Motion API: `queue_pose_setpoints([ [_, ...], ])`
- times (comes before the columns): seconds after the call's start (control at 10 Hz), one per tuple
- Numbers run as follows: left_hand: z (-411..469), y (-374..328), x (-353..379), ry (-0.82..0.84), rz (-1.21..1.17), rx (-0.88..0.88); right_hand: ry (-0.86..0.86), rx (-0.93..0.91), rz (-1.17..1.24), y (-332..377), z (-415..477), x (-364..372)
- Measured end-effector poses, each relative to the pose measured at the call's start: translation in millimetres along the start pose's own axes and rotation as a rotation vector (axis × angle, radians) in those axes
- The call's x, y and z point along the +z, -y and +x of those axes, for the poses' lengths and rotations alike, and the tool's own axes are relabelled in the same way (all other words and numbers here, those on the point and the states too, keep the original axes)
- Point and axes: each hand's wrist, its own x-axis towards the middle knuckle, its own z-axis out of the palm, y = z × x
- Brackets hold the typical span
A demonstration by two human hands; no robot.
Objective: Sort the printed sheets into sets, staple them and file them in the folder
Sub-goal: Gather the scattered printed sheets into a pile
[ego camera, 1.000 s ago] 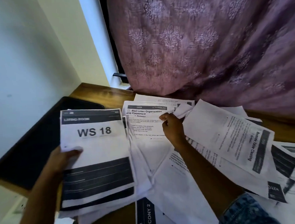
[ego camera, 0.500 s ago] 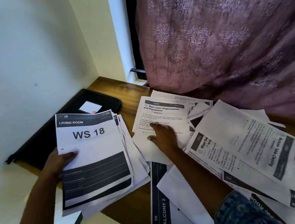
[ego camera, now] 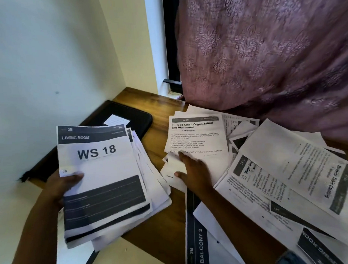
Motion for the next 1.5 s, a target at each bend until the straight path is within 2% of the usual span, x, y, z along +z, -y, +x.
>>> queue_pose_setpoints([
  [0.1,1,3,-6,0.037,-0.042,-0.034,-0.036,0.083,0.104,4,3,-16],
  [0.2,-3,3,14,0.135,-0.02,-0.069,-0.158,0.075,0.408,23,7,-53],
  [0.3,-2,9,39,0.176,0.001,-0.073,-0.069,-0.058,0.638,65,-3,-76],
  [0.4,-2,8,60,0.175,-0.067,-0.113,0.177,-0.153,0.608,102,-22,-52],
  [0.5,-7,2,76,0.19,-0.244,-0.203,0.412,-0.261,0.334,118,-39,-6],
  [0.6,-2,1,74,0.23,-0.219,-0.185,0.556,-0.425,0.14,123,-55,28],
  [0.7,0,9,69,0.221,0.016,-0.104,0.597,-0.487,0.303,125,-63,31],
  [0.8,-3,16,73,0.181,0.113,-0.019,0.512,-0.292,0.672,114,-53,9],
  [0.9,-12,4,72,0.094,0.117,0.112,0.217,-0.176,0.74,89,-41,-14],
  [1.0,-14,-27,46,0.09,0.1,0.307,0.038,-0.047,0.727,64,-28,-32],
  [1.1,7,-56,34,0.242,-0.009,0.378,0.136,0.042,0.935,61,-20,-50],
  [1.2,199,35,10,0.264,-0.113,0.38,0.28,0.08,1.202,72,-20,-67],
  [1.3,257,35,3,0.407,-0.205,0.355,0.205,0.128,1.288,64,-23,-90],
  [1.4,54,-91,64,0.459,-0.232,0.271,0.049,0.202,1.188,32,-29,-115],
  [1.5,-32,-94,170,0.718,-0.241,0.217,-0.083,0.301,1.16,-10,-48,-138],
])
